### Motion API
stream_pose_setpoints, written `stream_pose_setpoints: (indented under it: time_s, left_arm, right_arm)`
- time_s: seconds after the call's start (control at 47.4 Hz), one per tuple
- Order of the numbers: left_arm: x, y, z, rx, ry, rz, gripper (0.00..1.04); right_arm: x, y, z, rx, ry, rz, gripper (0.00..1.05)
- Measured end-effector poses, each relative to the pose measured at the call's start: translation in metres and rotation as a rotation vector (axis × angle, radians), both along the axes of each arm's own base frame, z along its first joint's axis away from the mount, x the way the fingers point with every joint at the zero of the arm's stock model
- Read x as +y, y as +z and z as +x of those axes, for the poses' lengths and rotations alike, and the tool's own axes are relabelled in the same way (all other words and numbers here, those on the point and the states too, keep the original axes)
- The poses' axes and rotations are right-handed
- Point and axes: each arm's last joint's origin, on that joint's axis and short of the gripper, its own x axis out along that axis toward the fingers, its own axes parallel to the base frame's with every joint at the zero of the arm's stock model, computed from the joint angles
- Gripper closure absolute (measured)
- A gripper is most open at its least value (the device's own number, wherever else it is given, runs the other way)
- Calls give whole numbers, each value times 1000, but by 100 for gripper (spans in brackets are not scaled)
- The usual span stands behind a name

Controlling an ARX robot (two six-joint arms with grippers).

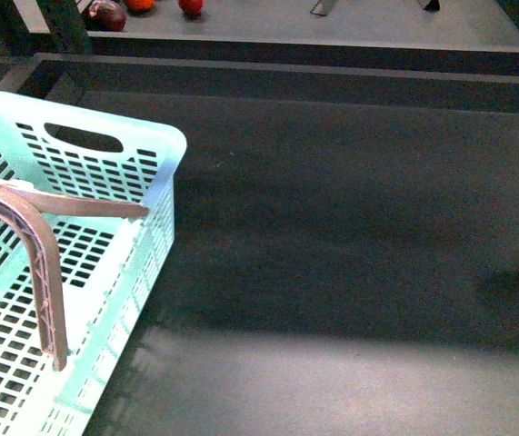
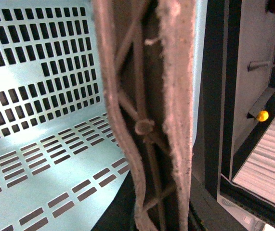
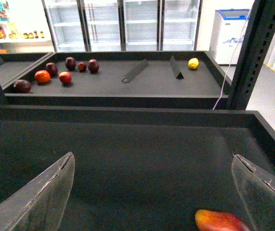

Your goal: Pick apple with right arm and hold basket with left

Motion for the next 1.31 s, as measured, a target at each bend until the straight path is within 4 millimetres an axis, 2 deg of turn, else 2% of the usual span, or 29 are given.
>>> stream_pose_setpoints:
  time_s: [0.127, 0.295, 0.78, 0.97, 1.308]
  left_arm:
    - [-18, 14, -6, -29, -125, 65, 96]
    - [-47, 43, -8, -98, -271, 112, 96]
    - [-147, 96, -12, -245, -580, 85, 97]
    - [-172, 106, -17, -269, -644, 56, 97]
    - [-192, 121, -26, -316, -745, 31, 97]
  right_arm:
    - [0, 0, 0, 0, 0, 0, 9]
    - [0, 0, 0, 0, 0, 0, 9]
    - [0, 0, 0, 0, 0, 0, 9]
    - [0, 0, 0, 0, 0, 0, 9]
    - [0, 0, 0, 0, 0, 0, 9]
